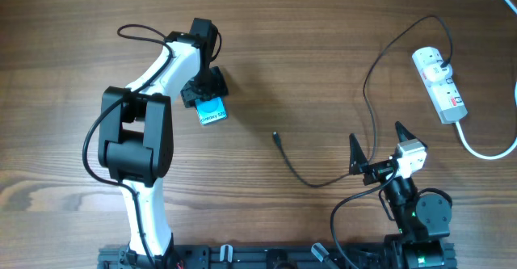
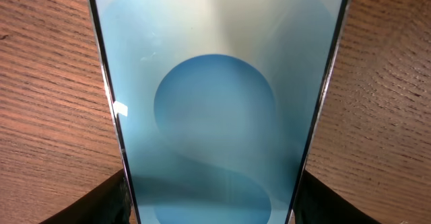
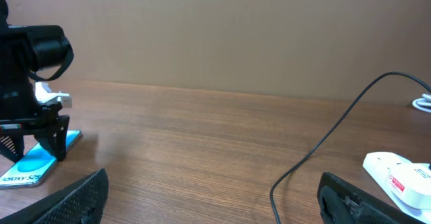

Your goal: Plug charger to phone and switch on socket

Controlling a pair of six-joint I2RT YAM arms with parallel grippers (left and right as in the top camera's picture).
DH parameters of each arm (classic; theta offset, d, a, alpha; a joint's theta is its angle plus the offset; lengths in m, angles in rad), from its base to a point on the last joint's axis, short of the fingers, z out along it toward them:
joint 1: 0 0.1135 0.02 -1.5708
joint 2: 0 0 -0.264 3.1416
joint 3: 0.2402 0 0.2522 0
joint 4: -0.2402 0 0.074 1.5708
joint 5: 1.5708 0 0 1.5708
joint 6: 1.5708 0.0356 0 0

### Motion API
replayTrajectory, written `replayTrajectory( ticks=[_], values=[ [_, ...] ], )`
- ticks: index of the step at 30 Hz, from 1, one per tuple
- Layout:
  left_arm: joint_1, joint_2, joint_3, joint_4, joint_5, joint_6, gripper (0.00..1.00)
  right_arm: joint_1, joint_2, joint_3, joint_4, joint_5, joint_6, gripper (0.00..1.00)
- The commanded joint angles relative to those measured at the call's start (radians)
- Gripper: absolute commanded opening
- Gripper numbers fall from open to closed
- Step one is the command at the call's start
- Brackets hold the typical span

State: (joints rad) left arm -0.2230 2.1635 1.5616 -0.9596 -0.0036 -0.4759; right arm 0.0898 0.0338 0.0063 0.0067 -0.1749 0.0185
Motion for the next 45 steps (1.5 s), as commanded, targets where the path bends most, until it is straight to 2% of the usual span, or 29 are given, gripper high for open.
replayTrajectory(
  ticks=[1, 8, 10, 14, 18, 20, 24, 27, 29, 31, 35, 38, 43, 45],
  values=[
    [-0.003, 0.040, -0.011, 0.005, -0.009, 0.001, 0.59, -0.005, -0.003, -0.001, 0.003, 0.017, 0.008, 1.00],
    [-0.003, 0.000, -0.011, -0.017, -0.009, 0.011, 0.58, -0.005, -0.003, -0.001, 0.003, 0.024, 0.008, 1.00],
    [-0.003, -0.034, -0.011, -0.024, -0.005, 0.034, 0.59, -0.005, -0.003, -0.001, 0.048, 0.007, 0.021, 1.00],
    [-0.003, -0.092, -0.011, -0.037, 0.038, 0.055, 0.61, -0.005, -0.002, 0.000, 0.132, -0.219, 0.101, 1.00],
    [0.003, -0.122, -0.011, -0.031, 0.162, 0.092, 0.63, -0.005, 0.066, 0.071, 0.107, -0.282, 0.212, 1.00],
    [0.005, -0.122, -0.011, -0.032, 0.220, 0.106, 0.63, -0.005, 0.200, 0.171, 0.053, -0.351, 0.254, 1.00],
    [0.004, -0.122, -0.011, -0.030, 0.328, 0.137, 0.63, -0.005, 0.566, 0.470, -0.216, -0.380, 0.233, 1.00],
    [0.004, -0.122, -0.011, -0.036, 0.339, 0.136, 0.63, -0.002, 0.883, 0.699, -0.303, -0.597, 0.216, 1.00],
    [0.004, -0.122, -0.011, -0.040, 0.378, 0.137, 0.63, -0.002, 1.074, 0.779, -0.247, -0.794, 0.228, 1.00],
    [0.002, -0.122, -0.011, -0.039, 0.404, 0.137, 0.63, 0.003, 1.202, 0.782, -0.171, -0.904, 0.256, 1.00],
    [-0.007, -0.122, -0.011, -0.038, 0.411, 0.137, 0.63, 0.090, 1.506, 0.782, -0.134, -0.800, 0.298, 1.00],
    [-0.011, -0.122, -0.011, -0.038, 0.411, 0.137, 0.63, 0.187, 1.661, 0.782, -0.040, -0.798, 0.315, 1.00],
    [-0.011, -0.122, -0.011, -0.039, 0.411, 0.140, 0.63, 0.305, 1.823, 0.782, 0.246, -0.802, 0.498, 1.00],
    [-0.011, -0.122, -0.011, -0.040, 0.411, 0.156, 0.63, 0.327, 1.842, 0.782, 0.300, -0.805, 0.542, 0.97]
  ],
)
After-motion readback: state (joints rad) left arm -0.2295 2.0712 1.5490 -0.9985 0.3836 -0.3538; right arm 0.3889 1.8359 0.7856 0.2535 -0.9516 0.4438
